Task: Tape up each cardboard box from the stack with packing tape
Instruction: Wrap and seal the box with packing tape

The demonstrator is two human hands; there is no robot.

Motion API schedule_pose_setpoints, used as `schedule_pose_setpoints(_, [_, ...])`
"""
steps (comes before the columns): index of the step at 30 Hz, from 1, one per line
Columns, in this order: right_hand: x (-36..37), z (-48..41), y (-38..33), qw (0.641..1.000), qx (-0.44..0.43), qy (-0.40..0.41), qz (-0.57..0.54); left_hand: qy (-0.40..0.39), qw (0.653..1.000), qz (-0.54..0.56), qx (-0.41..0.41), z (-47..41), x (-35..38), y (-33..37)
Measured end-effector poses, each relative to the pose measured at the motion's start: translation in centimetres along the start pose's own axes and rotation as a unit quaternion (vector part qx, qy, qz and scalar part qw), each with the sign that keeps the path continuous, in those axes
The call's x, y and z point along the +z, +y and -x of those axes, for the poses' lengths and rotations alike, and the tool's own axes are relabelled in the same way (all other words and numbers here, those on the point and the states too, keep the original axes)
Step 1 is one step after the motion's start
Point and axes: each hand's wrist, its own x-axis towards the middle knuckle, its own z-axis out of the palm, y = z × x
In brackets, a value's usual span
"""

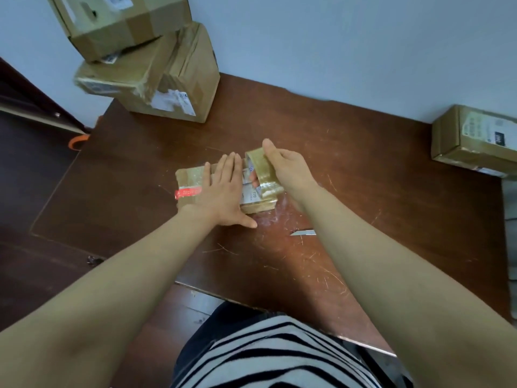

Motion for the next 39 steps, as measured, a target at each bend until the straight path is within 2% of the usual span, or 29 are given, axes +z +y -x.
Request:
schedule_pose_setpoints(4, [0.3, 1.9, 0.9, 0.999, 0.033, 0.007, -0.005, 0.077, 0.997, 0.001, -0.014, -0.5, 0.6, 0.2])
schedule_pose_setpoints(7, [0.3, 4.8, 2.2, 0.997, 0.047, 0.049, -0.022, 0.075, 0.997, 0.001, -0.015, -0.6, 1.0, 0.3])
schedule_pose_setpoints(15, [0.9, 8.2, 5.9, 0.994, 0.096, 0.042, 0.034, 0.088, 0.996, -0.014, -0.004, -0.5, 1.2, 0.4])
schedule_pose_setpoints(18, [1.6, 8.0, 7.0, 0.987, 0.149, 0.034, 0.039, 0.088, 0.996, -0.025, -0.005, -0.5, 0.9, 0.4])
schedule_pose_setpoints(22, [2.1, 7.1, 7.7, 0.98, 0.196, 0.016, 0.023, 0.074, 0.997, -0.024, -0.008, -0.6, 0.8, 0.5])
schedule_pose_setpoints(27, [1.2, 5.7, 6.9, 0.976, 0.213, -0.012, -0.052, -0.028, 0.998, 0.056, -0.011, -0.8, -1.6, 1.0])
schedule_pose_setpoints(28, [0.9, 5.6, 6.8, 0.976, 0.208, -0.01, -0.057, -0.009, 0.997, 0.07, -0.01, -1.1, -2.0, 1.5])
schedule_pose_setpoints(31, [0.9, 5.6, 6.9, 0.979, 0.194, -0.001, -0.065, 0.109, 0.991, 0.071, 0.008, -2.3, -1.8, 4.0])
schedule_pose_setpoints(33, [1.0, 5.6, 7.1, 0.979, 0.192, 0.0, -0.066, 0.145, 0.988, 0.051, 0.033, -3.0, -0.6, 5.1])
schedule_pose_setpoints(39, [0.5, 5.8, 6.9, 0.976, 0.208, -0.026, -0.056, 0.114, 0.992, 0.025, 0.054, -3.8, 0.8, 5.0])
